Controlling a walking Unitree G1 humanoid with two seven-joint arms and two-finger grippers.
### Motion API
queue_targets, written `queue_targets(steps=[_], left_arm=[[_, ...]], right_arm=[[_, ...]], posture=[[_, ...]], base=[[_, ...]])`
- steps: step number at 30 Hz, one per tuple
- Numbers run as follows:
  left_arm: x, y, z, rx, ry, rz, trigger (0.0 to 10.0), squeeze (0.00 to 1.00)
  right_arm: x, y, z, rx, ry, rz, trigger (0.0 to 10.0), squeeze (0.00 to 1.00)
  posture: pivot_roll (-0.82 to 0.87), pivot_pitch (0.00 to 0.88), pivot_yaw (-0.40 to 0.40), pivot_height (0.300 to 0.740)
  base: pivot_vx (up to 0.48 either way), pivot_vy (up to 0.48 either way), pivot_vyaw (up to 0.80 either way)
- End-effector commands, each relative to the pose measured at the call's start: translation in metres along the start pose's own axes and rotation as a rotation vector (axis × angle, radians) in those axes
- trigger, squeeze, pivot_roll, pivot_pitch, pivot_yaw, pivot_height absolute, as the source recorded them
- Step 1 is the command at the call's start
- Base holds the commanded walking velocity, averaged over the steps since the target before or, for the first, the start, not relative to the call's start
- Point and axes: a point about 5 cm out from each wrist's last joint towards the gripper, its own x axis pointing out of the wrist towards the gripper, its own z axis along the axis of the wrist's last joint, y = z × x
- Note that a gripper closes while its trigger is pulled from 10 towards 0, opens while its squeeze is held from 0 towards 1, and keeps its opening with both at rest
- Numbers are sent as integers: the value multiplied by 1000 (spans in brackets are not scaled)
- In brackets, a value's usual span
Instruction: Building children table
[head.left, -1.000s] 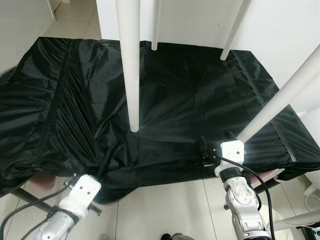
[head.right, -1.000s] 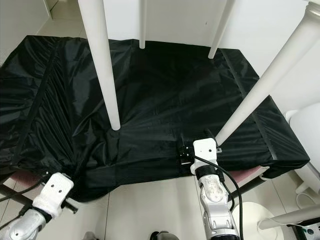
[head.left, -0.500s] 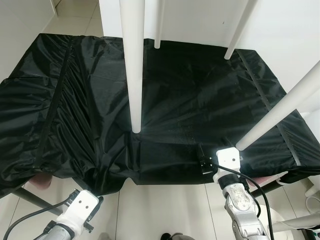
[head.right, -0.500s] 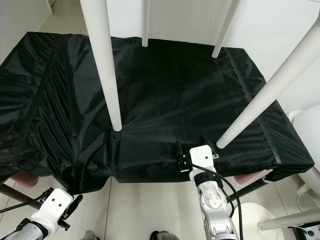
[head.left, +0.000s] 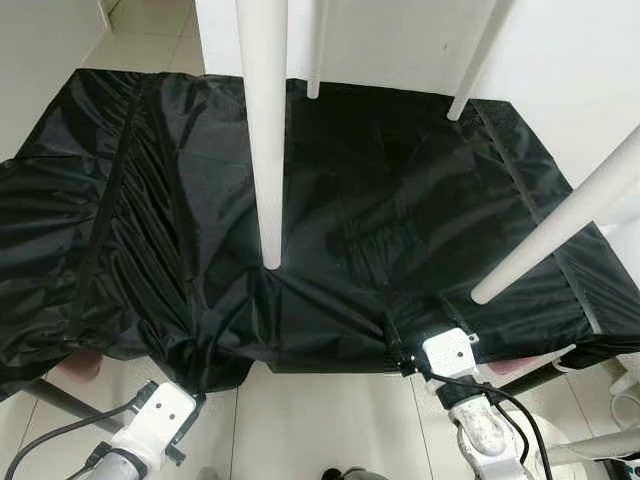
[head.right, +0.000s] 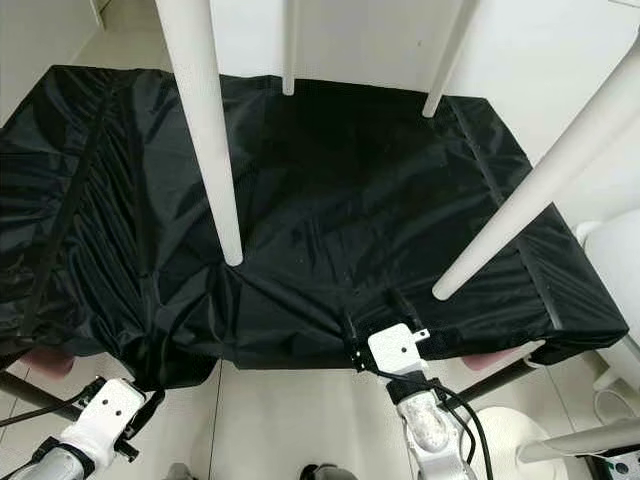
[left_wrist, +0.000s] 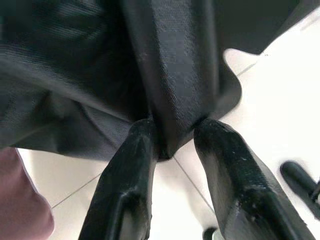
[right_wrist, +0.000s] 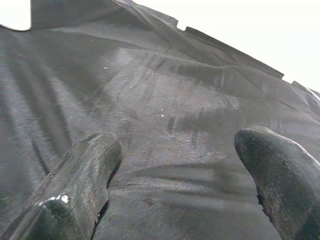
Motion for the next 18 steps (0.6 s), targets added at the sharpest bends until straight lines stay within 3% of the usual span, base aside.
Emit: queue_targets(steps=[1,5,10,18], left_arm=[[-3,-13,1,-21,-16,-224,10000,0],[-14,-18,1,32,-70,-283,10000,0],[-23,-13,7,48,-138,-259,10000,0],[-37,-16,6,94,-157,-305,10000,0]], right_arm=[[-9,10,-9,17,45,61,10000,0],[-19,13,-7,-35,7,118,10000,0],[-27,13,-4,-44,-32,163,10000,0],[-45,14,-3,-56,-47,245,10000,0]], posture=[[124,161,-46,740],[120,162,-38,740],[123,160,-31,740],[123,159,-30,740]], base=[[0,0,0],[0,0,0],[0,0,0],[0,0,0]])
